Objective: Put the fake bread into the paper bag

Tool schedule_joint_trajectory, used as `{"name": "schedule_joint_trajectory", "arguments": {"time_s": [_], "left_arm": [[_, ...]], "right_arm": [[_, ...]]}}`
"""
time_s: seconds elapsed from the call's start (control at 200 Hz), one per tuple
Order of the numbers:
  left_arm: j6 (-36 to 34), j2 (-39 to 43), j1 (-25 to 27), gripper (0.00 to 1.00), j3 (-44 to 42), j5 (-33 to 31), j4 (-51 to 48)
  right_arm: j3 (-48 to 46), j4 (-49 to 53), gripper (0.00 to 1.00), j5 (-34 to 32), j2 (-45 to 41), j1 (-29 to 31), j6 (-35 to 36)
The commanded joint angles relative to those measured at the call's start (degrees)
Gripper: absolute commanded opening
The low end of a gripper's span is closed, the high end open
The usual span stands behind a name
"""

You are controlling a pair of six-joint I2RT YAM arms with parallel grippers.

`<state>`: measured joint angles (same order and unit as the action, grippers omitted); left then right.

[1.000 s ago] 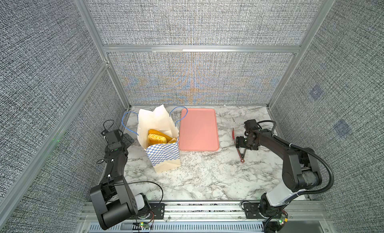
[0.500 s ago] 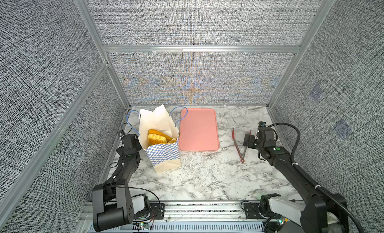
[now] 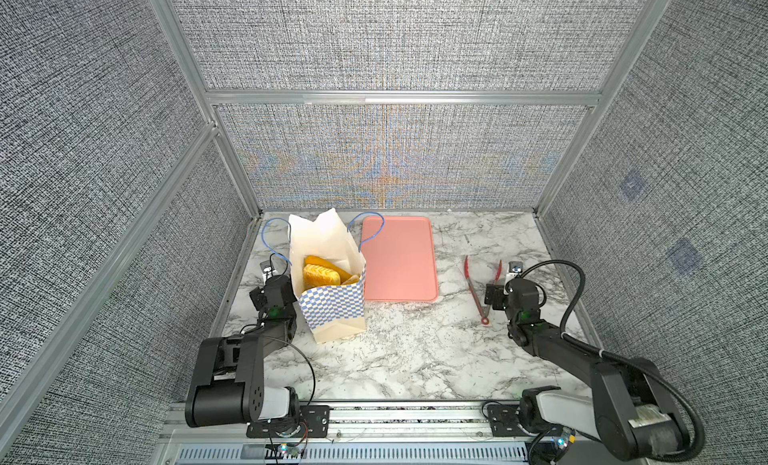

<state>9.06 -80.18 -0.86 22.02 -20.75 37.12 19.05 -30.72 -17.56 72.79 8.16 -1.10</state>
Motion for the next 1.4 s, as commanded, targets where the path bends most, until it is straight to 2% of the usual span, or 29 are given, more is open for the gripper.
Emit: {"name": "schedule_joint_trajectory", "arguments": {"time_s": [0.0,0.23,0.325,0.48,0.735,0.85,1.0,1.171,1.321,1.396], "left_arm": [[-2.2,-0.4,0.2,0.99,-0.4,2.2,6.7],[-3.0,-0.5,0.2,0.99,-1.1,4.2,8.2],[-3.2,-0.9,0.2,0.99,-1.0,4.6,8.7],[-3.6,-1.8,0.2,0.99,-2.1,5.3,12.2],[-4.0,-2.0,0.2,0.99,-2.4,5.9,13.0],[-4.7,-2.5,0.2,0.99,-1.7,7.1,12.5],[-4.8,-2.9,0.3,0.99,-0.8,7.4,11.2],[-5.9,-3.0,0.8,0.99,-1.4,8.5,12.4],[-6.6,-3.4,0.9,0.99,-2.5,9.9,15.0],[-6.8,-3.6,1.0,0.99,-3.1,10.7,16.2]], "right_arm": [[-2.8,-21.3,0.96,1.8,4.6,0.1,4.5],[-6.5,-41.8,0.99,3.4,18.1,0.2,6.3],[-4.0,-34.0,0.99,2.8,16.1,0.3,5.7],[-0.2,-27.7,0.99,1.7,16.3,0.2,5.0],[0.5,-25.6,0.99,2.6,16.2,-0.5,4.3],[-1.6,-29.4,0.99,6.8,16.1,-0.5,6.1],[2.2,-21.3,0.99,8.9,15.7,-2.3,4.2],[-0.6,-27.3,0.99,10.6,16.0,-1.8,6.0],[3.1,-19.9,0.99,10.0,15.8,-3.2,3.5],[1.1,-23.5,0.99,11.0,15.8,-2.8,4.8]]}}
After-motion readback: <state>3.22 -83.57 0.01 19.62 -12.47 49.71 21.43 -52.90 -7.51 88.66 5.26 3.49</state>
